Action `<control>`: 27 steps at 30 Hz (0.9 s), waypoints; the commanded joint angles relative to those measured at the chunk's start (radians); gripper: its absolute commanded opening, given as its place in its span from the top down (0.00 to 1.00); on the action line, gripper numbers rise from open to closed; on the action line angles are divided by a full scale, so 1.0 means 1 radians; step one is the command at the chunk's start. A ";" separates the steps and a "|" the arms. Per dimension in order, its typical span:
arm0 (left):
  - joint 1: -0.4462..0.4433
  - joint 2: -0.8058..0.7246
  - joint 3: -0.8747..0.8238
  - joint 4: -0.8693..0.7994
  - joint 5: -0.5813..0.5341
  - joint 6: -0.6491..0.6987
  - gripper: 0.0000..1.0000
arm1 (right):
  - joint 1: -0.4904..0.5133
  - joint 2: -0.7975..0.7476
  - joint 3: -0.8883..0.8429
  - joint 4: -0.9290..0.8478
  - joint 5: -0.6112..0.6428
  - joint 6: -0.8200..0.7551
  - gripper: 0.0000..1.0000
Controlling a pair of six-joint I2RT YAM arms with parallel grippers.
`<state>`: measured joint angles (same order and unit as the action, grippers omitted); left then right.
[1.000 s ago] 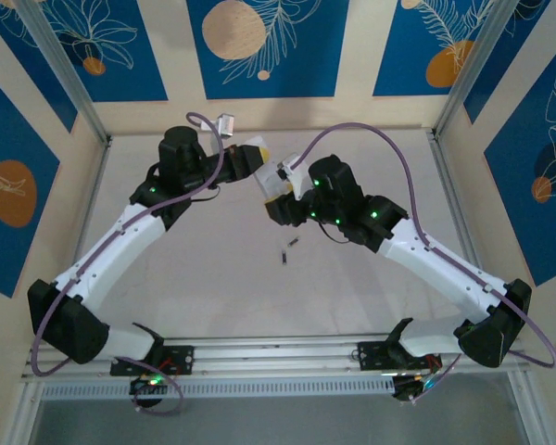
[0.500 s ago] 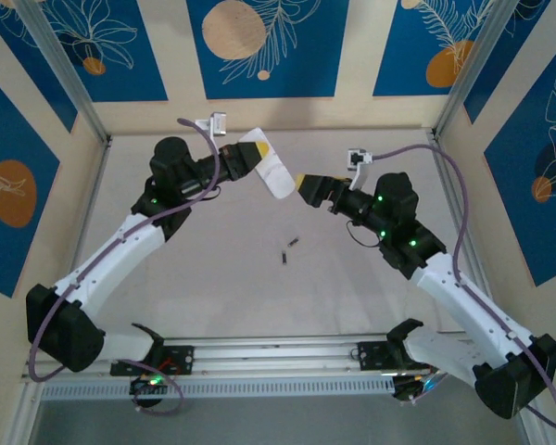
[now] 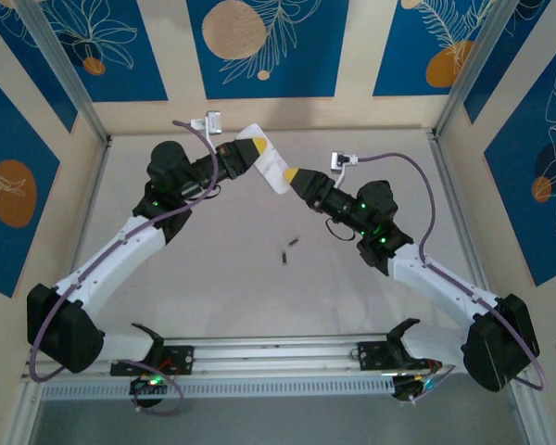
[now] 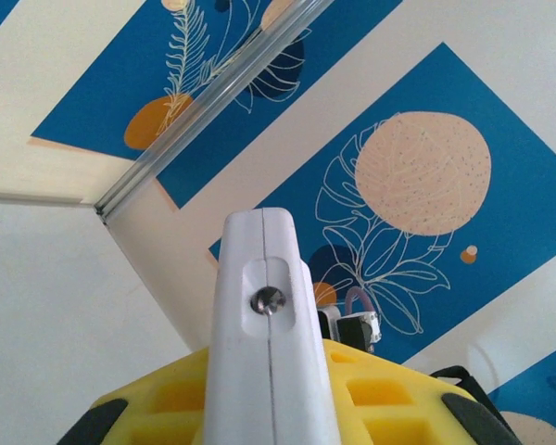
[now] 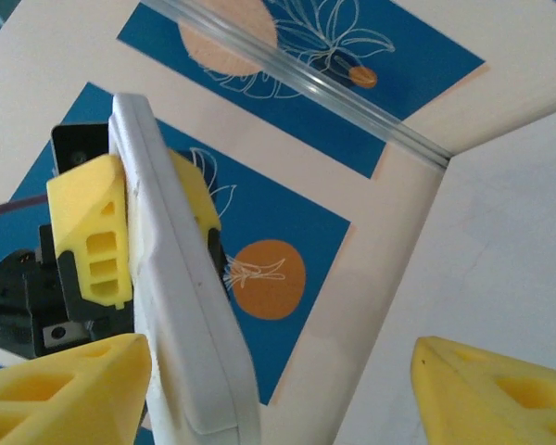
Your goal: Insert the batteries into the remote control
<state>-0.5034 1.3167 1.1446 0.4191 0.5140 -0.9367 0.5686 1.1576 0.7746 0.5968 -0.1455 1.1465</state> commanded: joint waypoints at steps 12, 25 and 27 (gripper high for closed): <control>0.003 -0.040 -0.024 0.110 -0.043 -0.024 0.94 | 0.051 0.073 0.036 0.123 -0.001 0.039 0.48; 0.019 -0.062 -0.046 0.132 -0.070 -0.032 0.94 | 0.051 0.137 0.049 0.198 -0.033 0.071 0.68; 0.030 -0.066 -0.056 0.153 -0.086 -0.050 0.95 | 0.050 0.134 0.040 0.193 -0.031 0.069 0.71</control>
<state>-0.4862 1.2892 1.0966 0.4870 0.4435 -0.9733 0.6155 1.2827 0.8165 0.8124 -0.1905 1.2255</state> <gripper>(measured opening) 0.182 0.299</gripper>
